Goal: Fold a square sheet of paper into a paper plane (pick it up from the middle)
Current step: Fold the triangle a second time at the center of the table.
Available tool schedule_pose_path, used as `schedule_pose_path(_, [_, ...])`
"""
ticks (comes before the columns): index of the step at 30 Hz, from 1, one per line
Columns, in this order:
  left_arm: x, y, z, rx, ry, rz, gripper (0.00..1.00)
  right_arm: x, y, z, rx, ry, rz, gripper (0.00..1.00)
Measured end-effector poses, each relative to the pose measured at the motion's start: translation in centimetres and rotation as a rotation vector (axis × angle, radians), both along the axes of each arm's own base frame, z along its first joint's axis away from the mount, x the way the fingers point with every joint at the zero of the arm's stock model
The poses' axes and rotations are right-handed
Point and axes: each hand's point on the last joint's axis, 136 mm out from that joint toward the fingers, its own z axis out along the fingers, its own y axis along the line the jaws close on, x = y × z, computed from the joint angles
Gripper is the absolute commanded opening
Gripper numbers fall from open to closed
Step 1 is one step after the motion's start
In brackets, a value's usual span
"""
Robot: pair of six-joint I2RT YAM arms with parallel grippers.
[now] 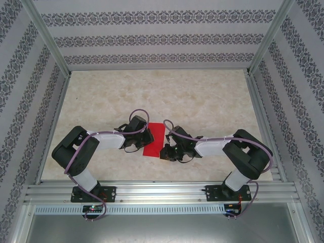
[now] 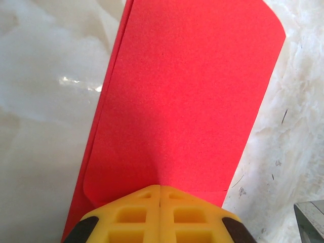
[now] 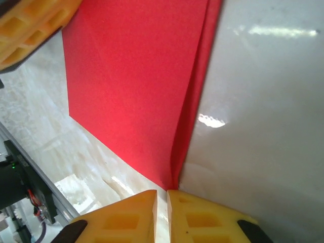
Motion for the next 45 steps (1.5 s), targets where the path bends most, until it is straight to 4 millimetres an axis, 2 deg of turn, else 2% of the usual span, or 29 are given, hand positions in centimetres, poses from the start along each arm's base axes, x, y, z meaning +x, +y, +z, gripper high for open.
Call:
schedule_pose_path(4, [0.0,0.0,0.0,0.0,0.0,-0.001,0.02,-0.2,-0.4,1.5,-0.002,-0.01,-0.005,0.16])
schedule_pose_path(8, [0.0,0.0,0.0,0.0,0.0,-0.001,0.02,1.3,1.3,4.3,0.057,-0.062,-0.004,0.16])
schedule_pose_path(11, [0.0,0.0,0.0,0.001,-0.002,-0.003,0.02,2.4,2.5,5.4,0.087,-0.087,-0.003,0.16])
schedule_pose_path(15, [0.0,0.0,0.0,0.002,-0.004,-0.006,0.02,3.2,3.2,4.1,0.072,-0.079,-0.008,0.16])
schedule_pose_path(20, [0.0,0.0,0.0,0.003,-0.005,-0.007,0.02,2.6,2.4,-0.1,-0.012,-0.003,-0.017,0.16])
schedule_pose_path(24, [0.0,0.0,0.1,0.004,-0.006,-0.009,0.03,2.5,2.5,-0.2,0.023,-0.008,-0.023,0.16])
schedule_pose_path(30, [-0.7,0.5,0.3,0.022,0.008,-0.02,0.11,2.4,2.5,-0.1,0.051,-0.028,-0.026,0.15])
schedule_pose_path(39, [-1.2,-0.6,3.5,-0.066,-0.014,-0.051,0.14,2.4,2.5,-0.2,0.056,-0.019,-0.042,0.13])
schedule_pose_path(42, [-1.2,-0.7,3.5,-0.082,-0.011,-0.051,0.14,2.4,2.5,-0.2,0.056,-0.017,-0.044,0.12])
schedule_pose_path(45, [-1.6,-0.7,2.7,-0.083,0.008,-0.051,0.13,2.4,2.5,-0.2,0.056,-0.016,-0.045,0.12])
